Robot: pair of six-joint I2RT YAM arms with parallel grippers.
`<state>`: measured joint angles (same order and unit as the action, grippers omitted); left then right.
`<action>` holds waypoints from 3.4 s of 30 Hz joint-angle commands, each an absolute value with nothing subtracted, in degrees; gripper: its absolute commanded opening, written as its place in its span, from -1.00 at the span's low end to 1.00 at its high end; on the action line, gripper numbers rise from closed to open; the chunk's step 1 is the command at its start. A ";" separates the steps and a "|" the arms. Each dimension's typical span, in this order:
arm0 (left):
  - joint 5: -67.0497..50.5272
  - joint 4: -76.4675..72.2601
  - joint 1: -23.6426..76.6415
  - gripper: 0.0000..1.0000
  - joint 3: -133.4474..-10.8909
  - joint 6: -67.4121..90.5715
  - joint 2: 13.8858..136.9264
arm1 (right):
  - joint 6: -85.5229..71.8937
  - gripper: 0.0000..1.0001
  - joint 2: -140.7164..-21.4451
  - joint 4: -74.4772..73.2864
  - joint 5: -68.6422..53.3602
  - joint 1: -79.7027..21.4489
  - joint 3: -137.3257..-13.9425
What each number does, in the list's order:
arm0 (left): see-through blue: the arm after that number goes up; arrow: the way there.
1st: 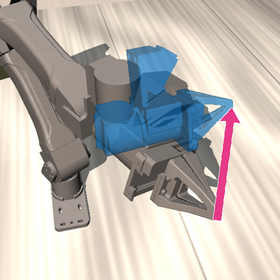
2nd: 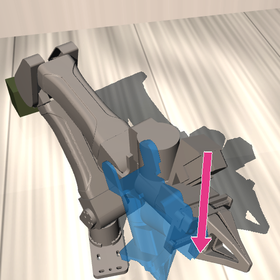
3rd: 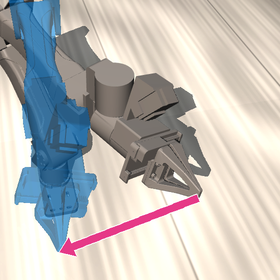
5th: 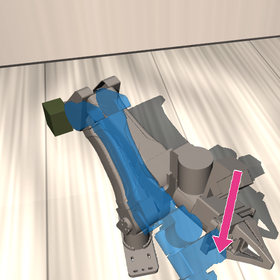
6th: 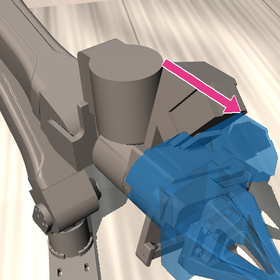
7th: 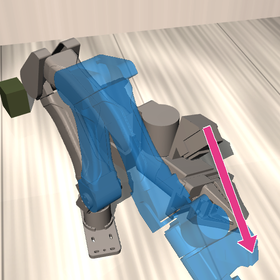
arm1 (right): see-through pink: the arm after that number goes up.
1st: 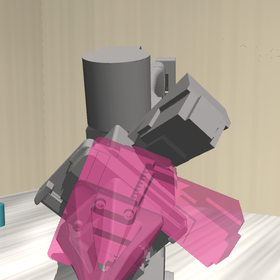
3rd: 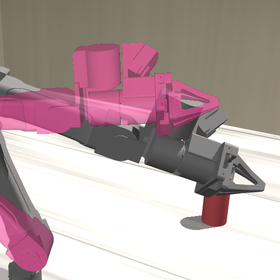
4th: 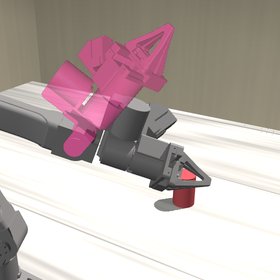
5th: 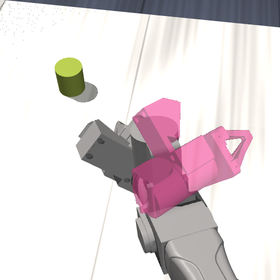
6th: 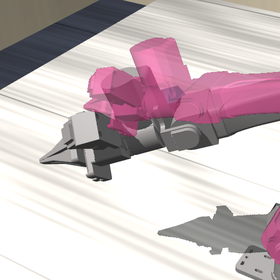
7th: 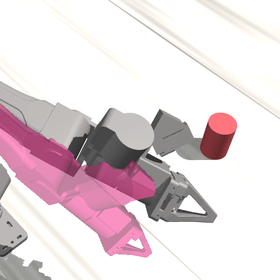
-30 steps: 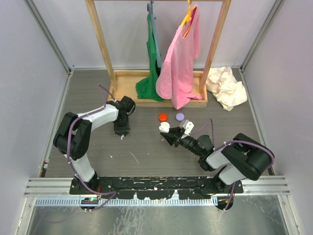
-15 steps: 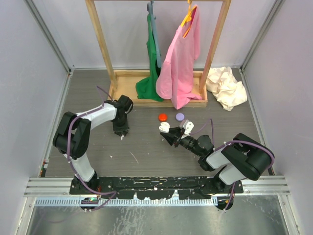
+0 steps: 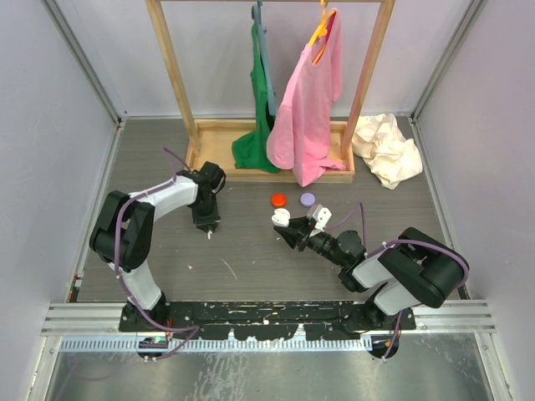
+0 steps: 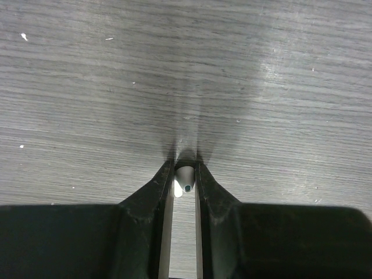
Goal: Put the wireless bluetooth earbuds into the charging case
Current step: Pick up the earbud from the center of the board, then place the earbud in the charging case.
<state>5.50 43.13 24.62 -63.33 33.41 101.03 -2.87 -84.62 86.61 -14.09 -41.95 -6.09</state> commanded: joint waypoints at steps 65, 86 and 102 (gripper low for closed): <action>21.24 -19.88 63.34 -0.80 -45.88 21.07 70.17 | -2.20 -0.87 -83.14 97.00 -11.88 -42.12 -6.04; 22.71 -24.72 63.73 -0.79 -42.93 19.60 74.36 | -2.15 -0.87 -82.88 96.99 -11.73 -42.11 -5.92; 20.42 -23.40 63.85 -0.79 -41.42 18.31 71.44 | -2.22 -0.87 -82.88 96.95 -11.56 -42.11 -5.86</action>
<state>20.75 -20.97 63.44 -42.17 19.94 74.63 -2.87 -84.47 86.54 -12.45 -41.95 -5.76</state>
